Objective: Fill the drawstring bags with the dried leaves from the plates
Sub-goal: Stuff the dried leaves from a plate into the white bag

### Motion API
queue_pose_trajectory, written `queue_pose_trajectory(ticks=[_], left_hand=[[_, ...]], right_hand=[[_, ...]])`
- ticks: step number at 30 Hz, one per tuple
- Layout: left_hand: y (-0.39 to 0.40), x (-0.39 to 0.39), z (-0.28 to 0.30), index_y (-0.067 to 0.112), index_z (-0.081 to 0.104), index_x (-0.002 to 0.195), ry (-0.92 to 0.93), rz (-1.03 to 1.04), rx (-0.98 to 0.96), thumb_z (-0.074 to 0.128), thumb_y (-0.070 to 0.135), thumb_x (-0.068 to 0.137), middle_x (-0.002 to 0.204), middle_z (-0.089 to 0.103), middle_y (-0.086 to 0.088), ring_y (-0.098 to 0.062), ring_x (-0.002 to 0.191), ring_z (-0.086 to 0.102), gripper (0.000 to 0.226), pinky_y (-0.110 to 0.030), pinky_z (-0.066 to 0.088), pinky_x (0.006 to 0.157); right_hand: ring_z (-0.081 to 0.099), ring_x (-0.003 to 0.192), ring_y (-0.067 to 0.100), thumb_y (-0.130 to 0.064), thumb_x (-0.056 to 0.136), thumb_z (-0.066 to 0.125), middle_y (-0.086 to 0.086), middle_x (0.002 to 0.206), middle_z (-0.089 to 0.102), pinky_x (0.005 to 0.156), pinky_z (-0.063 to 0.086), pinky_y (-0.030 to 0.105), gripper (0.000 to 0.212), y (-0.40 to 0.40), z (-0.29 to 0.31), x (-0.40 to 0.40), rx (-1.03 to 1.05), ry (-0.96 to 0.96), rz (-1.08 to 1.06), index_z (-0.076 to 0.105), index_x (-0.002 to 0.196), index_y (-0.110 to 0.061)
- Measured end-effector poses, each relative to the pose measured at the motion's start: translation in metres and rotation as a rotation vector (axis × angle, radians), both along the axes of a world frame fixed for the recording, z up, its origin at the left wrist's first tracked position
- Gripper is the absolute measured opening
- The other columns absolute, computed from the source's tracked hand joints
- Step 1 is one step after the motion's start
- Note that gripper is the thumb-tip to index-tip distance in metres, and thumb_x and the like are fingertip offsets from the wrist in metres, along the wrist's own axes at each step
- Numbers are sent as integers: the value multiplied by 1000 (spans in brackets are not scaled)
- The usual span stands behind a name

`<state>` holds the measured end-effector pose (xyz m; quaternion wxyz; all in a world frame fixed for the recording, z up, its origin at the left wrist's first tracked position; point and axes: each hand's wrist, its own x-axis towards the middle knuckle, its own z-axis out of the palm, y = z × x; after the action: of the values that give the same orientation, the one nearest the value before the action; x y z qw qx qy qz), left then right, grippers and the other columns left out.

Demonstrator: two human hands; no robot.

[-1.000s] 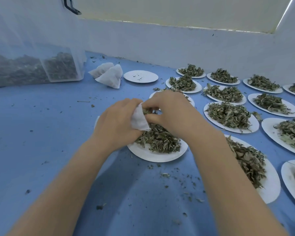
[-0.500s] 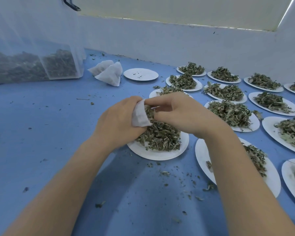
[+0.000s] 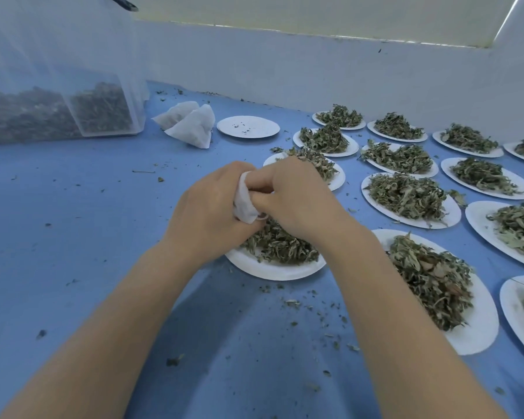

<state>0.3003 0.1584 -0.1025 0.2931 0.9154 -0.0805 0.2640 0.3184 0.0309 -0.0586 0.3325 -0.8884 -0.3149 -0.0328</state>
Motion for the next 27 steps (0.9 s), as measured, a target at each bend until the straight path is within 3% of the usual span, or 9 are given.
queue_pose_trajectory(ticks=[3,6,10,14,16,18,22,25,27], left_hand=[[4,1,3,25,56,108,-3,-10,-34,66,38,60,93,53,19,5,82,42,50,-11,29,64],[8,1,3,25,55,112,5,-24,16,70,36,61,95,53,19,1,83,44,55,-11,31,65],[5,2,1,24,51,118,25,-7,85,68,40,66,106,57,14,-9,94,52,57,-18,30,69],[5,2,2,26,50,113,58,-36,13,63,46,60,94,53,19,-3,83,49,58,-18,31,65],[8,3,1,29,50,112,60,-30,-26,67,43,62,91,55,19,-1,82,49,55,-15,33,63],[12,5,-1,31,50,111,59,7,-36,73,34,66,93,59,16,-7,83,53,51,-22,40,69],[17,5,-2,28,52,113,51,35,65,70,20,65,86,51,13,-15,77,48,52,-28,34,65],[24,7,-2,31,51,114,85,88,102,70,21,66,86,47,15,-14,80,43,52,-28,32,67],[27,7,-2,32,50,114,104,100,100,71,23,67,90,49,13,-17,84,46,52,-29,35,70]], right_hand=[[47,53,7,-10,90,48,-8,56,48,63,44,30,29,-8,1,2,11,96,83,56,67,-25],[65,61,15,-13,91,52,2,74,66,68,56,36,21,-17,5,3,79,205,133,70,87,-21],[50,41,-1,-5,73,61,-14,57,63,44,35,8,27,-16,3,5,152,70,-6,75,82,-26],[48,48,-4,-7,68,65,-4,73,72,50,37,9,23,-7,-4,2,202,-18,-55,76,80,-23],[49,47,-10,-7,70,67,-8,74,72,52,37,6,24,-8,-5,3,266,-10,-49,76,84,-25],[49,47,-13,-7,73,67,-14,72,69,53,37,4,27,-11,-4,5,280,6,-43,74,87,-28],[52,42,4,-17,84,64,-13,70,68,48,42,13,22,-24,3,9,180,126,-32,73,93,-34],[68,71,17,-23,86,65,-1,88,72,70,55,29,17,-37,7,11,200,167,-67,71,92,-38],[63,77,8,-28,85,66,-9,97,70,68,48,18,14,-46,9,13,72,109,-151,71,96,-36]])
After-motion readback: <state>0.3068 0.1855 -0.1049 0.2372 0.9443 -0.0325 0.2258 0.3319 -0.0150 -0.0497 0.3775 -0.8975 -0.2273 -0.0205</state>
